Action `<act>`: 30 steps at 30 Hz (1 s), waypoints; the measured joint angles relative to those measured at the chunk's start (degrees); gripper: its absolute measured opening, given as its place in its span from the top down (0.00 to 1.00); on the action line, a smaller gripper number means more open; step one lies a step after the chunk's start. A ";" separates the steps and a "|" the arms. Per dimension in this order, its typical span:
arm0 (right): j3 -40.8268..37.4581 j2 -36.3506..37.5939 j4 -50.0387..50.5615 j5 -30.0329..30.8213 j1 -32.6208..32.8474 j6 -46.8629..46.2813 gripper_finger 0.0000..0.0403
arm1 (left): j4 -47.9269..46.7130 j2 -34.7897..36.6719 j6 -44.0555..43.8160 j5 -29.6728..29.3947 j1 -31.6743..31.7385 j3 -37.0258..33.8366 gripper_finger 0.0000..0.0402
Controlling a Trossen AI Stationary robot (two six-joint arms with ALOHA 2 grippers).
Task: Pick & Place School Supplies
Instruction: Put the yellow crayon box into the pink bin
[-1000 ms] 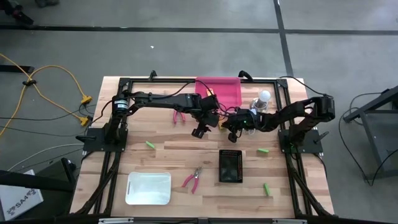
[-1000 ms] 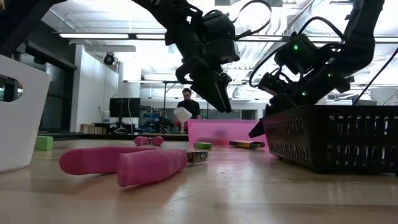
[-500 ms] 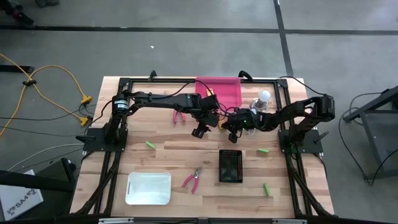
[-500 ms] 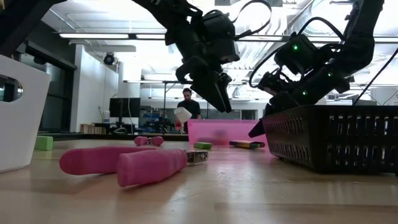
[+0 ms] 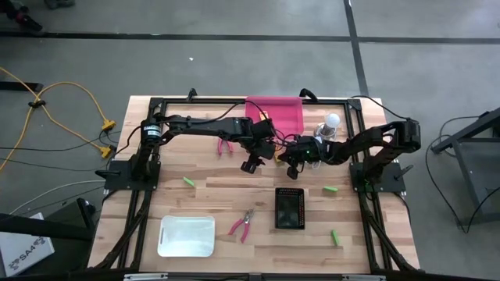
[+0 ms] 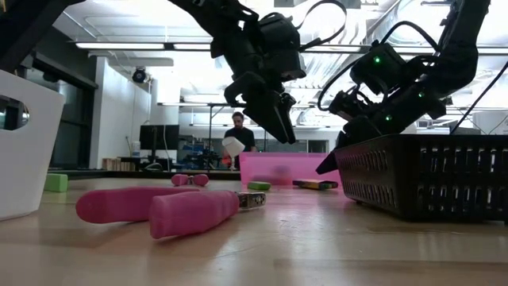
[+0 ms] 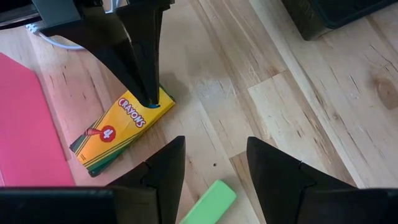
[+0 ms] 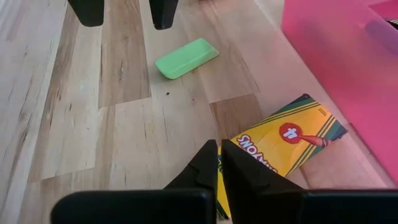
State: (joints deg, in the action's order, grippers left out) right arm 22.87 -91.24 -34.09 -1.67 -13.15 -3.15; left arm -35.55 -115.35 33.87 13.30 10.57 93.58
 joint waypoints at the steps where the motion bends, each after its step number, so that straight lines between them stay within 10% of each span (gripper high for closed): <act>1: 0.00 0.00 -0.01 0.00 0.00 -0.01 0.99 | 0.02 0.00 0.00 0.00 0.00 0.00 0.59; 30: 0.07 -2.95 0.84 -0.95 0.13 0.28 0.99 | 0.00 0.00 -0.48 -0.02 0.02 0.00 0.59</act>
State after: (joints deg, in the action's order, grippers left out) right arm 22.94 -94.19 -33.25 -2.62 -13.02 -2.87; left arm -35.55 -115.35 33.39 13.28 10.59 93.58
